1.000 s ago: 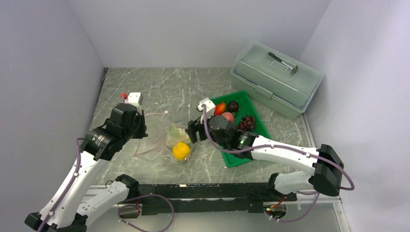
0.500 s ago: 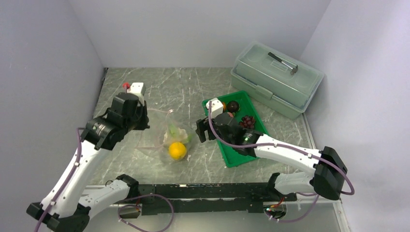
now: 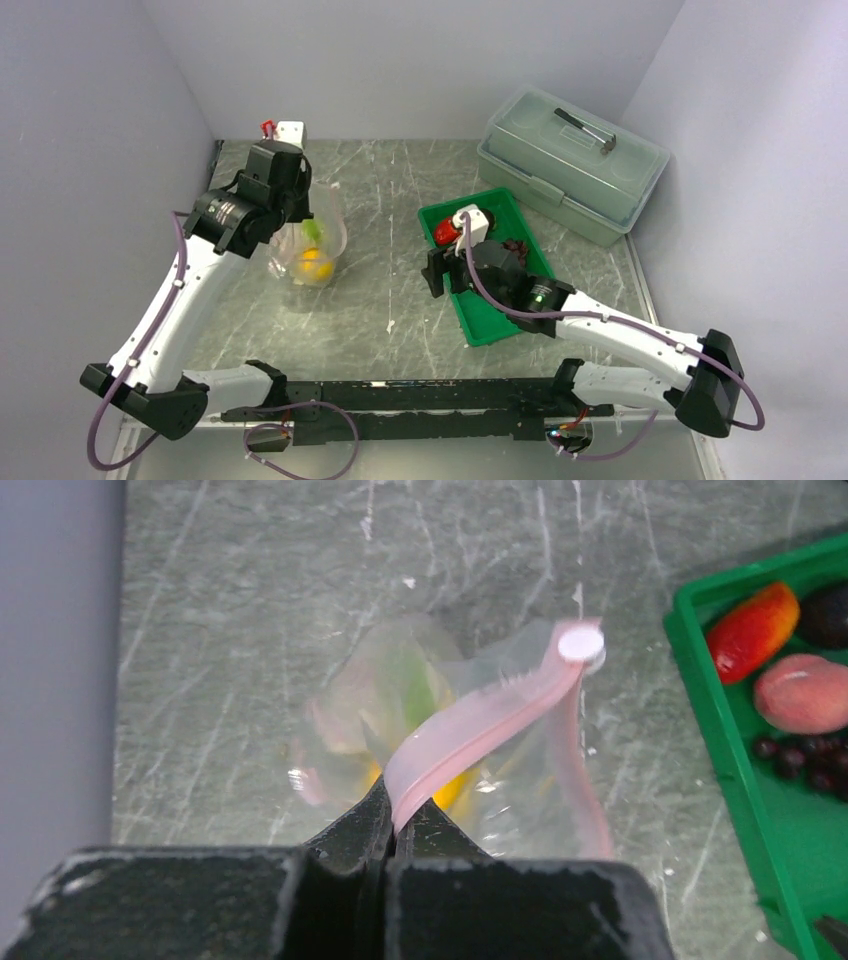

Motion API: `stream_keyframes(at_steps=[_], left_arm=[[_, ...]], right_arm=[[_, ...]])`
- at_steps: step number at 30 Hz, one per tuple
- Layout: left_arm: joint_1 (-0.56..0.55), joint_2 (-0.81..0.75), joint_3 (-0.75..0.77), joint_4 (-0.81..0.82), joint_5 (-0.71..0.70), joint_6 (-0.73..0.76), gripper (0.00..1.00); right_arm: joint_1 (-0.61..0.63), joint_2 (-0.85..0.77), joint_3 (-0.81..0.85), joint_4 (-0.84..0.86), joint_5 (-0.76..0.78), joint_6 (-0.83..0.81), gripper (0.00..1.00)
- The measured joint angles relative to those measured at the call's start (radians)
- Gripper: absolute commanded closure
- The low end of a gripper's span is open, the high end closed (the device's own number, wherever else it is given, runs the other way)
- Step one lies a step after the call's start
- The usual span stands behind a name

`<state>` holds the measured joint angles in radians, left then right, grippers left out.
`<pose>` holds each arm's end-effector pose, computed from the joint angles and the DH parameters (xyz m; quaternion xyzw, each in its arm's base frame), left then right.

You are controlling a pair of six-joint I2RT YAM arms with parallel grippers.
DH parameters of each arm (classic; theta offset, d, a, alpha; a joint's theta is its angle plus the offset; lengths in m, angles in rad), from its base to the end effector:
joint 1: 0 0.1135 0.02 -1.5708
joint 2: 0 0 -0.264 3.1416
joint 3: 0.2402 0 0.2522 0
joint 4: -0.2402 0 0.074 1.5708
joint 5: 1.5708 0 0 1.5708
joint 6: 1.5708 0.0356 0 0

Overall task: Place the food in the zip-top bag and seal the zipper
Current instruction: Adjust the zipper food storage bag at the center of the board, then pick up the fake fruit from the bin.

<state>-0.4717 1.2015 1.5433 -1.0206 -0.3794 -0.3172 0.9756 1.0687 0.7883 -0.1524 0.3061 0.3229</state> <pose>0.2008 -0.0876 0.4311 -0.0127 0.8896 -0.0057 0.4565 0.1451 0.1951 0.2895 -0.1891 0.8150 0.2196 0.5018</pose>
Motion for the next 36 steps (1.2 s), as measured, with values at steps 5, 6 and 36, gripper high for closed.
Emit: stream_keyframes(at_steps=[5, 6, 36], left_arm=[[0.002, 0.015, 0.01, 0.0, -0.051, 0.009, 1.0], [0.002, 0.015, 0.0, 0.006, -0.049, 0.009, 1.0], [-0.049, -0.023, -0.241, 0.102, 0.245, -0.046, 1.0]], right_arm=[[0.0, -0.051, -0.01, -0.02, 0.004, 0.003, 0.16], [0.0, -0.056, -0.011, -0.023, 0.005, 0.003, 0.16], [-0.047, 0.051, 0.051, -0.18, 0.126, 0.071, 0.06]])
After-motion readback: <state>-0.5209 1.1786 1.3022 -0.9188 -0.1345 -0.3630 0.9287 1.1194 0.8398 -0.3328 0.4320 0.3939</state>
